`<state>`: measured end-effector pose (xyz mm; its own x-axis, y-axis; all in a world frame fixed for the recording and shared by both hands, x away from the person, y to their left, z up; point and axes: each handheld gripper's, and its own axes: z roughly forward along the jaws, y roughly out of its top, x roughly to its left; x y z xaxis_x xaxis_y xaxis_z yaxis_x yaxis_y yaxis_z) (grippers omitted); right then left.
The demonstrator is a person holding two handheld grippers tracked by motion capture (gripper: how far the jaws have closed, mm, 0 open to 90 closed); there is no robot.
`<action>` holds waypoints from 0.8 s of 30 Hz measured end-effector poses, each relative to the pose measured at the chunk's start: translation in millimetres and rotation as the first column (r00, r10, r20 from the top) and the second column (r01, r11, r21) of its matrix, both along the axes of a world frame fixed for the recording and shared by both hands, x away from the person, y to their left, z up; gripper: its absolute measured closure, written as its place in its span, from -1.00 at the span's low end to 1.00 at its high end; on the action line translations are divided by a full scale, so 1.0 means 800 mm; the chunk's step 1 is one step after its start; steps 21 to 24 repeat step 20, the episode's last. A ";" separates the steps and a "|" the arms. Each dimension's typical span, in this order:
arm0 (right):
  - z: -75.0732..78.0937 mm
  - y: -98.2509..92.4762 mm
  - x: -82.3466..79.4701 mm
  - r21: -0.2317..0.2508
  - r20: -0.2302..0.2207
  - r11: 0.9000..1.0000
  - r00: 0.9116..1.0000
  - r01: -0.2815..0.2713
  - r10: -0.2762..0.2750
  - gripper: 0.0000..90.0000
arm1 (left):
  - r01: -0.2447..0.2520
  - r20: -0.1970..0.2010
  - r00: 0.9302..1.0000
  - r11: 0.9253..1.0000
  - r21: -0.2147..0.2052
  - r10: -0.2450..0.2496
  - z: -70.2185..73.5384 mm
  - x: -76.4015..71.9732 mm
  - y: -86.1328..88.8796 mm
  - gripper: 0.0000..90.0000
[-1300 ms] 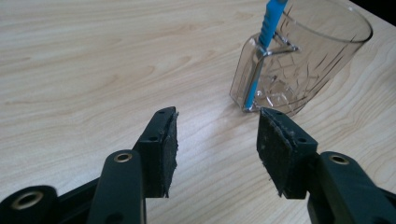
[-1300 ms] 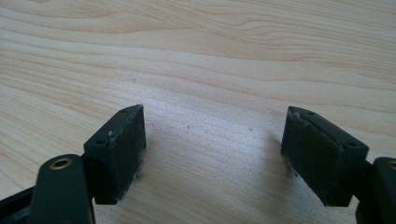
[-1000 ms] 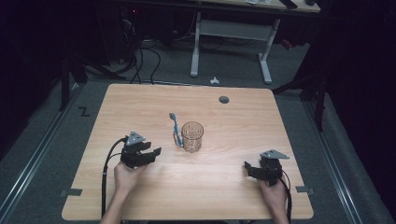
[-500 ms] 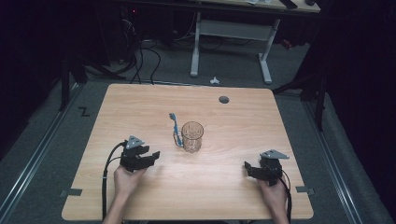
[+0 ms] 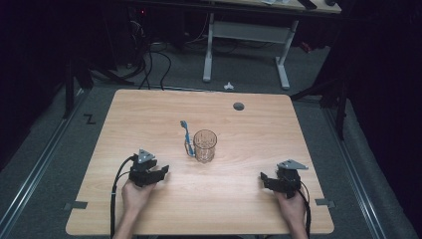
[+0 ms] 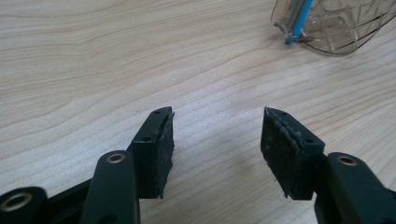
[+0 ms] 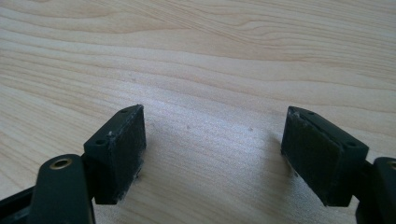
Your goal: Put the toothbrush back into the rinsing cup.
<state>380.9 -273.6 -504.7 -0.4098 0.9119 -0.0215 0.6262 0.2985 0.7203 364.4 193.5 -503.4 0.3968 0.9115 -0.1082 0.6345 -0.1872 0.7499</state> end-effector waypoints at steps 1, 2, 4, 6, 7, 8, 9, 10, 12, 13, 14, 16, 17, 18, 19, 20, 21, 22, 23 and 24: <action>0.000 0.000 0.000 0.000 0.000 1.000 1.000 0.000 0.000 -0.51 | -0.005 -0.006 1.000 1.000 0.001 0.005 -0.001 -0.001 0.000 -0.01; 0.000 0.000 0.000 0.000 0.000 1.000 1.000 0.000 0.000 -0.51 | -0.009 -0.005 1.000 1.000 0.005 0.009 -0.003 -0.001 -0.001 -0.01; 0.000 0.000 0.000 0.000 0.000 1.000 1.000 0.000 0.000 -0.51 | -0.016 0.005 1.000 1.000 0.006 0.016 -0.004 -0.002 0.000 -0.01; 0.000 0.000 0.000 0.000 0.000 1.000 1.000 0.000 0.000 -0.51 | -0.022 0.014 1.000 1.000 0.004 0.022 -0.006 -0.003 0.000 -0.01; 0.000 0.000 0.000 0.000 0.000 1.000 1.000 0.000 0.000 -0.51 | -0.024 0.020 1.000 1.000 0.011 0.024 -0.006 -0.003 0.000 -0.02; 0.000 0.000 0.000 0.000 0.000 1.000 1.000 0.000 0.000 -0.51 | -0.029 0.033 0.999 0.999 0.025 0.028 -0.007 -0.004 -0.002 -0.03; 0.000 0.000 0.000 0.000 0.000 1.000 1.000 0.000 0.000 -0.51 | -0.031 0.037 0.999 0.999 0.042 0.030 -0.007 -0.005 -0.004 -0.04; 0.000 0.000 0.000 -0.001 0.000 1.000 1.000 0.000 0.000 -0.51 | -0.030 0.038 0.999 0.998 0.052 0.028 -0.007 -0.005 -0.005 -0.06; 0.000 0.000 0.000 -0.001 0.000 1.000 1.000 0.000 0.000 -0.51 | -0.030 0.041 0.999 0.996 0.083 0.027 -0.008 -0.006 -0.008 -0.10; 0.000 0.000 0.000 -0.001 0.000 1.000 1.000 -0.001 0.001 -0.51 | -0.030 0.042 0.999 0.996 0.089 0.027 -0.008 -0.006 -0.010 -0.13; 0.000 0.000 0.000 -0.001 0.000 1.000 1.000 0.000 0.000 -0.51 | -0.034 0.040 0.999 0.995 0.089 0.031 -0.008 -0.006 -0.010 -0.16; 0.000 0.000 0.000 -0.001 0.000 1.000 1.000 -0.001 0.001 -0.51 | -0.040 0.038 0.999 0.995 0.088 0.037 -0.008 -0.006 -0.010 -0.21; 0.000 0.000 0.000 -0.001 0.000 1.000 1.000 0.000 0.000 -0.51 | -0.041 0.038 0.999 0.995 0.088 0.038 -0.008 -0.006 -0.010 -0.21; 0.000 0.000 0.000 0.000 0.001 1.000 1.000 0.000 0.000 -0.51 | -0.041 0.037 0.999 0.995 0.088 0.037 -0.008 -0.006 -0.009 -0.21; 0.000 0.000 0.000 0.000 0.000 1.000 1.000 0.000 0.000 -0.51 | -0.040 0.037 0.999 0.995 0.086 0.037 -0.008 -0.006 -0.009 -0.22; 0.000 0.000 0.000 0.000 0.000 1.000 1.000 0.000 0.000 -0.51 | -0.039 0.037 0.999 0.996 0.086 0.035 -0.008 -0.006 -0.009 -0.22; 0.000 0.000 0.000 0.000 0.000 1.000 1.000 0.000 0.000 -0.51 | -0.039 0.037 0.999 0.996 0.086 0.035 -0.008 -0.006 -0.009 -0.22; 0.000 0.000 0.000 0.000 0.000 1.000 1.000 0.000 0.000 -0.51 | -0.039 0.037 0.999 0.996 0.086 0.035 -0.008 -0.006 -0.009 -0.22; 0.000 0.000 0.000 0.000 0.000 1.000 1.000 0.000 0.000 -0.51 | -0.039 0.037 0.999 0.996 0.086 0.035 -0.008 -0.006 -0.009 -0.22; 0.000 0.000 0.000 0.000 0.000 1.000 1.000 0.000 0.000 -0.51 | -0.039 0.037 0.999 0.996 0.086 0.035 -0.008 -0.006 -0.009 -0.22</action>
